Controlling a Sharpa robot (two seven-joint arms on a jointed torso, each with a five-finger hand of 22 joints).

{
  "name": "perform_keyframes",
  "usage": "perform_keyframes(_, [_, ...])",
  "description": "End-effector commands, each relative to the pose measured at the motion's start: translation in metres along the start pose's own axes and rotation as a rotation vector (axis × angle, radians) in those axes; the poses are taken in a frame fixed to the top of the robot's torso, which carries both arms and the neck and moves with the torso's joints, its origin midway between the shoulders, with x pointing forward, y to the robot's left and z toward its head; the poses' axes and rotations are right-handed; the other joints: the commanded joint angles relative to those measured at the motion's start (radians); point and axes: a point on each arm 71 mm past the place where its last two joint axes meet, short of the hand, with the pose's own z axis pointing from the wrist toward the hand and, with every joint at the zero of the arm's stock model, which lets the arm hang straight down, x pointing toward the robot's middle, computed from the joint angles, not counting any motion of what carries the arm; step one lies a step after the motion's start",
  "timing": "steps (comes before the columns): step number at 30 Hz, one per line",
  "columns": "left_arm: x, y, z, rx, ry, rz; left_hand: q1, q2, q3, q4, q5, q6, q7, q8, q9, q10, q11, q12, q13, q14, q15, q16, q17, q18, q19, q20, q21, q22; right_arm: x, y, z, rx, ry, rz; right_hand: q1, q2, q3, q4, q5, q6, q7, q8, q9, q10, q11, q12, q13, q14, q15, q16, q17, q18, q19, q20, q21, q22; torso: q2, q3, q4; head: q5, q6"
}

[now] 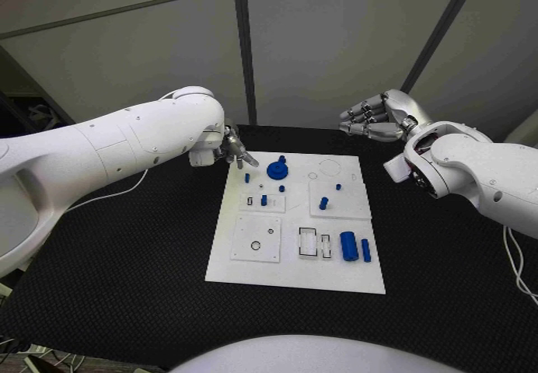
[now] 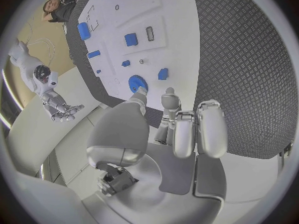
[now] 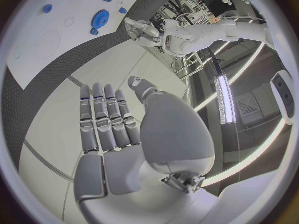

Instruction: Assemble the parts on the task board

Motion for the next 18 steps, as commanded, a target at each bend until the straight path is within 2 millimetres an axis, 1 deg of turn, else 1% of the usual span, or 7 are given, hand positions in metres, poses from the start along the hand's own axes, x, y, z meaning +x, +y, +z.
perform_keyframes(1, [0.0001,-0.0004,0.0007,0.008,0.005,0.036,0.005,0.009,-0.006,0.001,0.005,0.006,-0.001,-0.005,-0.001,-0.005,0.004,0.0,-0.001,0.093,0.007,-0.002,0.241,-0.144,0.003,0.005,0.004,0.01,0.0003,0.0022,0.0004,-0.01,0.005,-0.001,-0.008,0.003,-0.006,0.001,0.003,0.001,0.009,-0.005,0.001,-0.003,0.007,-0.003,-0.001,0.002,0.006,-0.005,-0.001,0.011,0.007,-0.001,-0.003,-0.001,-0.001,0.0007,0.0007,-0.002,-0.001])
perform_keyframes(9, [0.0035,0.0007,0.0036,0.0,0.025,0.047,0.007,0.013,-0.007,0.003,0.005,0.009,-0.001,-0.006,-0.003,-0.004,0.004,0.001,-0.001,0.093,0.007,-0.002,0.241,-0.144,0.005,0.005,0.007,0.013,0.0006,0.0023,0.0005,-0.01,0.006,0.0,-0.008,0.003,-0.006,0.001,0.003,0.001,0.009,-0.005,0.001,-0.003,0.007,-0.003,-0.001,0.002,0.006,-0.005,-0.001,0.011,0.007,-0.001,-0.003,-0.001,0.0,0.0004,-0.0008,-0.003,-0.004])
perform_keyframes(14, [0.0055,0.0019,0.0052,-0.006,0.037,0.052,0.011,0.02,-0.008,0.003,0.006,0.015,-0.001,-0.008,-0.006,-0.005,0.004,0.002,-0.002,0.094,0.007,-0.002,0.241,-0.145,0.006,0.005,0.008,0.016,0.0006,0.0023,0.0005,-0.01,0.006,0.0,-0.008,0.004,-0.007,0.002,0.004,0.001,0.009,-0.005,0.001,-0.003,0.007,-0.003,-0.001,0.002,0.006,-0.005,-0.001,0.012,0.008,-0.001,-0.005,-0.002,0.0,0.0003,0.0005,-0.004,-0.004])
perform_keyframes(15, [0.0058,0.0021,0.0054,-0.006,0.038,0.052,0.012,0.021,-0.009,0.003,0.006,0.017,-0.001,-0.008,-0.007,-0.005,0.004,0.002,-0.002,0.094,0.007,-0.002,0.242,-0.145,0.006,0.005,0.009,0.016,0.0007,0.0024,0.0005,-0.01,0.006,0.0,-0.008,0.004,-0.007,0.002,0.004,0.001,0.009,-0.005,0.001,-0.003,0.007,-0.003,-0.001,0.002,0.006,-0.005,-0.001,0.012,0.008,-0.001,-0.005,-0.002,-0.001,0.001,0.0011,-0.004,-0.005])
perform_keyframes(18, [0.0068,0.0025,0.006,-0.007,0.044,0.054,0.014,0.024,-0.01,0.003,0.006,0.02,-0.002,-0.008,-0.008,-0.004,0.004,0.004,-0.001,0.094,0.007,-0.001,0.242,-0.145,0.007,0.005,0.01,0.018,0.001,0.0026,0.0006,-0.011,0.007,0.0,-0.008,0.004,-0.007,0.002,0.004,0.001,0.009,-0.005,0.001,-0.003,0.007,-0.003,-0.001,0.002,0.006,-0.005,-0.001,0.012,0.008,-0.001,-0.005,-0.002,-0.001,0.0012,0.0014,-0.005,-0.005])
